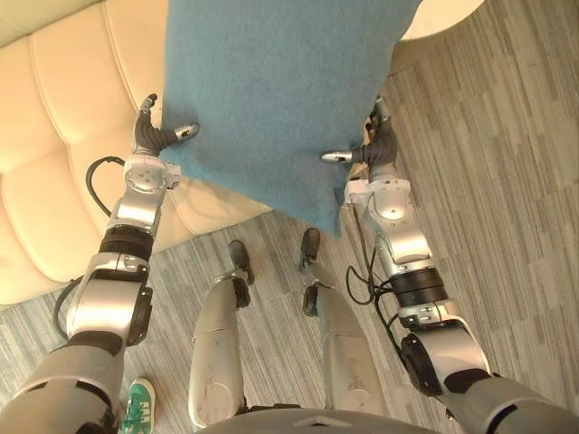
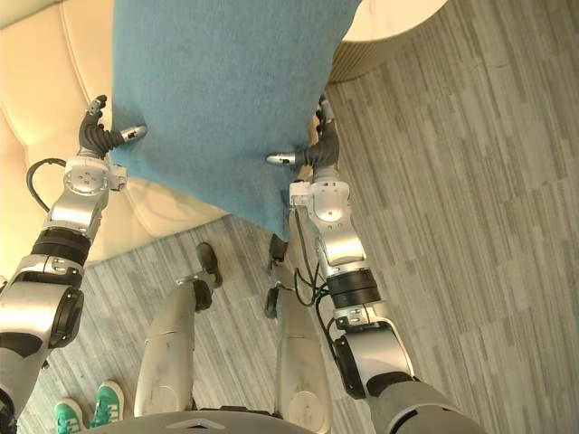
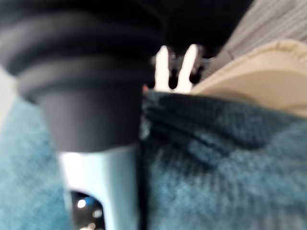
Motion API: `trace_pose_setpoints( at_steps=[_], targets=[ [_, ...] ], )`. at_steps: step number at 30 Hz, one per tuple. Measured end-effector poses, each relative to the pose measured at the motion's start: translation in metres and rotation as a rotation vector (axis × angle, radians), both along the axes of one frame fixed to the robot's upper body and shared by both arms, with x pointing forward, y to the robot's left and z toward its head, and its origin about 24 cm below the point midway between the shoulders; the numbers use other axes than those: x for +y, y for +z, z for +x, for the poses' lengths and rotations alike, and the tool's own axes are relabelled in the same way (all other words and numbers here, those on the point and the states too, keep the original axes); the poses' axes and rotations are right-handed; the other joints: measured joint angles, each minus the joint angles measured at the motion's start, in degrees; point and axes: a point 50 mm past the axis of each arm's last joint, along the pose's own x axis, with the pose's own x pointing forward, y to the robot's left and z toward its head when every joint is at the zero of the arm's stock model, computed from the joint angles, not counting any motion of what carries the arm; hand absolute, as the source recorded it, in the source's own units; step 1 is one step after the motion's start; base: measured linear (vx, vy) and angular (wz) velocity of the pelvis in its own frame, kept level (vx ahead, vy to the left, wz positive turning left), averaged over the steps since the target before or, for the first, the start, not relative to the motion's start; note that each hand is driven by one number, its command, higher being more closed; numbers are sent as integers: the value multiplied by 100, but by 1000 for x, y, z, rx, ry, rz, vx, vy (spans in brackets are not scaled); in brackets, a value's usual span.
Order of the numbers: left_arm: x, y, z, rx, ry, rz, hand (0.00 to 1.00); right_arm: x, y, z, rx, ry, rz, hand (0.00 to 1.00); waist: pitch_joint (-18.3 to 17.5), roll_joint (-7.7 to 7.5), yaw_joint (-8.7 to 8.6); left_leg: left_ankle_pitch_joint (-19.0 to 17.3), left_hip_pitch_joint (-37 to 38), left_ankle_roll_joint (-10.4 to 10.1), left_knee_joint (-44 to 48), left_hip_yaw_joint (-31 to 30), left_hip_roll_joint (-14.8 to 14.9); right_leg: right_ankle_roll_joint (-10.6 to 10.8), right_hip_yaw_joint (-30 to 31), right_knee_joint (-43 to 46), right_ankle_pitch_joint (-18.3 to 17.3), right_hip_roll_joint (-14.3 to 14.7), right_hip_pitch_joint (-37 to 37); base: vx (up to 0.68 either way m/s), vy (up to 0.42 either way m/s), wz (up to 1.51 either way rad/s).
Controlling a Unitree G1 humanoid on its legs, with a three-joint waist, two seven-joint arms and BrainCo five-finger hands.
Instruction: Pick up cushions and gather them together orderly.
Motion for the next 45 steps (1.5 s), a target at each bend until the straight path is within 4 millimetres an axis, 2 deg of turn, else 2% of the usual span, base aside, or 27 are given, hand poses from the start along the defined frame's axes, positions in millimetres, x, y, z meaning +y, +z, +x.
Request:
trace_pose_setpoints(
  at_steps=[6,8,12,15,18,20,23,25,28,30,32,35,40,43,44,45],
  targets=[
    [-6,7,0,-42,-33,-126,100,5,12,1,-30,-3,26,100,11,-21,8,81,-5,18,-99,-61,-73,-1,-46,-17,14,-46,9,-15,-30,8],
    [-6,16,-2,-80,-56,-210,100,2,14,2,-38,-21,44,100,11,-21,11,158,18,7,-183,-98,-104,-2,-94,-20,15,-63,23,-1,-51,13],
    [-7,31,-5,-150,-86,-251,100,0,14,2,-35,-26,69,100,11,-21,11,264,135,-18,-347,-128,-150,-3,-132,-23,13,-85,91,7,-56,10],
    [-8,37,-13,-206,-114,-254,100,-1,4,1,-5,-29,78,100,11,-22,6,317,415,-36,-535,-128,-196,-12,-146,-97,-1,-99,330,29,-53,7],
    [-13,33,-27,-249,-157,-254,100,-4,-18,-5,43,-33,88,100,10,-21,-1,307,695,-57,-603,-133,-208,-25,-158,-91,-85,-98,582,56,-46,3],
    [-16,23,-35,-249,-175,-264,100,-6,-31,-15,64,-37,94,100,10,-21,-17,300,852,-68,-648,-154,-228,-18,-174,-28,-170,-109,704,74,-42,8],
    [-23,-3,-49,-215,-182,-334,100,-10,-54,-27,118,-46,89,100,6,-19,-36,270,1204,-111,-689,-197,-279,-18,-237,135,-357,-163,980,88,-42,16],
    [-32,-36,-75,-173,-184,-430,100,-12,-78,-46,169,-44,74,100,-8,-30,-65,177,1646,-170,-695,-273,-314,-17,-318,450,-674,-229,1333,104,-60,25],
    [-33,-68,-105,-115,-155,-492,100,-12,-95,-70,207,-20,56,100,-60,-39,-45,58,2110,-226,-778,-273,-347,-6,-330,697,-961,-274,1674,78,-52,11],
    [-33,-93,-131,-50,-118,-532,100,-11,-114,-90,269,8,45,100,-470,-39,-46,-6,2303,-288,-908,-273,-416,9,-340,834,-1148,-337,1766,102,-28,13],
    [-31,-112,-148,10,-91,-552,100,-8,-129,-103,325,39,30,100,-740,-36,-42,33,2654,-287,-1108,-282,-465,25,-349,798,-1232,-354,2041,148,-17,6],
    [-26,-130,-166,76,-59,-539,100,-5,-142,-115,368,70,19,100,-1111,-23,-66,78,3033,-320,-1383,-358,-527,38,-430,630,-1280,-365,2404,142,-11,7],
    [-24,-142,-178,114,-36,-549,100,-4,-145,-119,377,105,-5,100,-1211,-1,-87,102,3362,-346,-1440,-683,-596,72,-740,419,-1315,-401,3016,60,8,32],
    [-16,-145,-186,114,10,-555,100,4,-143,-117,366,147,-24,100,-1242,4,17,85,3352,-368,-1359,-901,-614,82,-1039,351,-1340,-480,3280,-25,40,55],
    [-13,-147,-189,120,28,-558,100,6,-143,-117,367,164,-30,100,-1281,-1,37,-103,3384,-358,-1374,-841,-596,87,-1172,252,-1315,-577,3380,-91,86,56],
    [-12,-150,-192,127,40,-564,100,6,-143,-117,367,171,-33,100,-1351,2,45,-220,3366,-274,-1150,-464,-427,102,-1310,209,-1287,-692,3432,-64,100,65]
  ],
)
